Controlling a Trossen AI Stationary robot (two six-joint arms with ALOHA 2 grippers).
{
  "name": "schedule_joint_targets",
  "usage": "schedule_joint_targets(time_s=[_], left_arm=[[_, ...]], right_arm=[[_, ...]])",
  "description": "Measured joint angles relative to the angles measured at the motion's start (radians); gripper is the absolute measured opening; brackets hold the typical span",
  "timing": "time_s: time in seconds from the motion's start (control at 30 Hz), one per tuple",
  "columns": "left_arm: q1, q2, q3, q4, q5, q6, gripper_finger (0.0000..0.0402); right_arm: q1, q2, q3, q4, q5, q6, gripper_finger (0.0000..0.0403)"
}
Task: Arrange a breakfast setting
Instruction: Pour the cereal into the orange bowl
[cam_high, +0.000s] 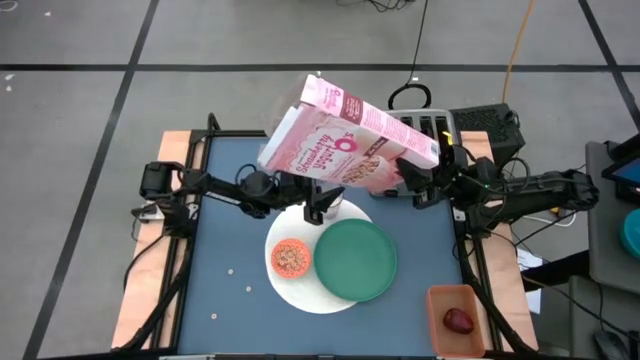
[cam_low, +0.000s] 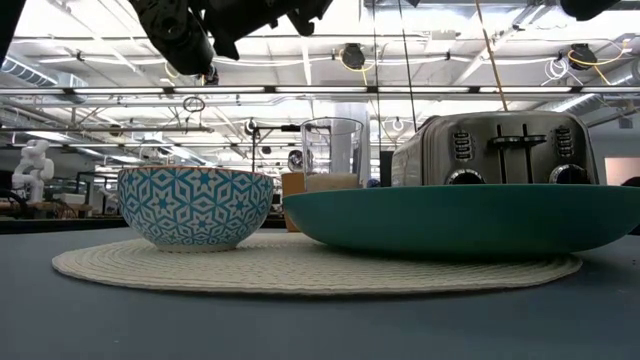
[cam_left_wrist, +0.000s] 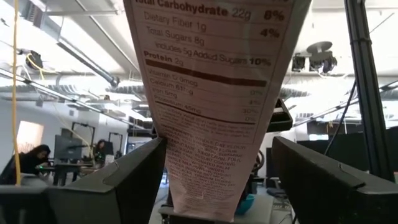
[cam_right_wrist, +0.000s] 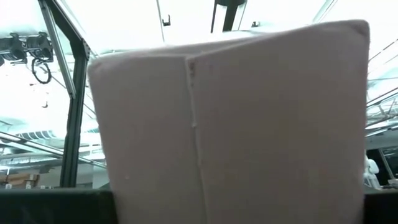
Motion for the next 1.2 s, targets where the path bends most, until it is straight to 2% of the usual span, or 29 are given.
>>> schedule_joint_targets(time_s=[0.53, 1.2], left_arm=[[-0.010, -0.003, 0.002, -0.180, -0.014, -0.036, 0.0301], [-0.006, -0.001, 0.001, -0.055, 0.046, 0.004, 0.0301]], right_arm=[[0.002, -0.034, -0.002, 0.067, -0.005, -0.024, 0.0203], [0.001, -0.034, 0.000, -0.025, 0.002, -0.029, 0.0203]])
